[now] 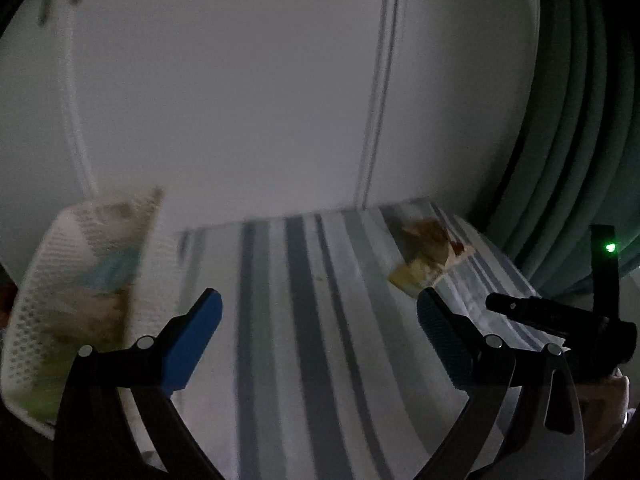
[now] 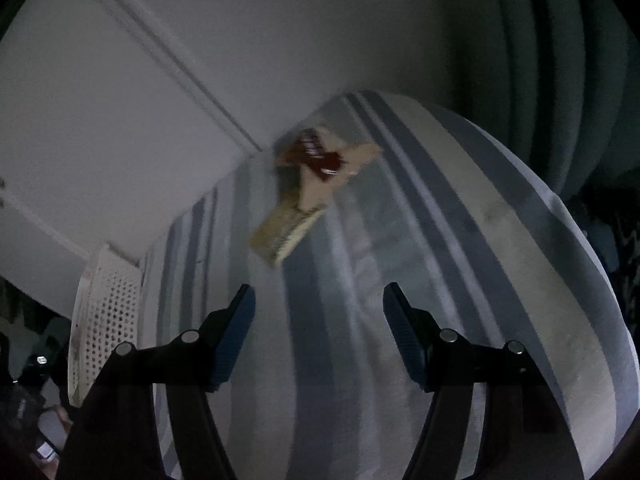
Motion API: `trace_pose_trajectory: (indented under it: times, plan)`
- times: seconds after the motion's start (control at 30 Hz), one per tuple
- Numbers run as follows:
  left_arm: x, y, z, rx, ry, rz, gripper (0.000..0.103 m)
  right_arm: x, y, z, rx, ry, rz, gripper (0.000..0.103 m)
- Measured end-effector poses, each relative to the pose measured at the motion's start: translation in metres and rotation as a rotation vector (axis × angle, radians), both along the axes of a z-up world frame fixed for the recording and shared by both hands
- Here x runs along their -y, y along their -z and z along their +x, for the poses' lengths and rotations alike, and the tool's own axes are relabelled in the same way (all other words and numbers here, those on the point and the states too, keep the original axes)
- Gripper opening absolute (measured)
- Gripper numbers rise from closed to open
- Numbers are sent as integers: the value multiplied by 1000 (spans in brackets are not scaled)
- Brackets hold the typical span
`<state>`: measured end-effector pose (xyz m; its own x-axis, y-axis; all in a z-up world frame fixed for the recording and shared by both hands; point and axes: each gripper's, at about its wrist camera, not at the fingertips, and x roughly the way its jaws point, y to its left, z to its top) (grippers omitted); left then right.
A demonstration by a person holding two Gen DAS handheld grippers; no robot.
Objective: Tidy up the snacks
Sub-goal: 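Move the left gripper to the yellow bibizan biscuit pack, grasp and lift it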
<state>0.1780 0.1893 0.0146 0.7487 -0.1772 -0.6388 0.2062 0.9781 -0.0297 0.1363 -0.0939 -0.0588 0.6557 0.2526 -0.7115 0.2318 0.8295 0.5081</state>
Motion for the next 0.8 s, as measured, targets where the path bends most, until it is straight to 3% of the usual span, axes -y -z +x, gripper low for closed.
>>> trace_pose_trajectory:
  times: [0.3, 0.5, 0.57, 0.63, 0.8]
  plan:
    - [55, 32, 45, -67, 135, 65, 99, 1, 9, 4, -15, -9, -16, 66]
    - [83, 57, 78, -160, 220, 96, 99, -3, 6, 1, 8, -22, -38, 66]
    - [94, 65, 88, -179, 244, 116, 96, 0, 7, 0, 12, -14, -32, 66]
    - [103, 73, 96, -200, 268, 140, 85, 4, 8, -2, 19, 1, -24, 66]
    - [124, 88, 112, -249, 317, 172, 82, 13, 3, -9, 36, 54, -45, 66]
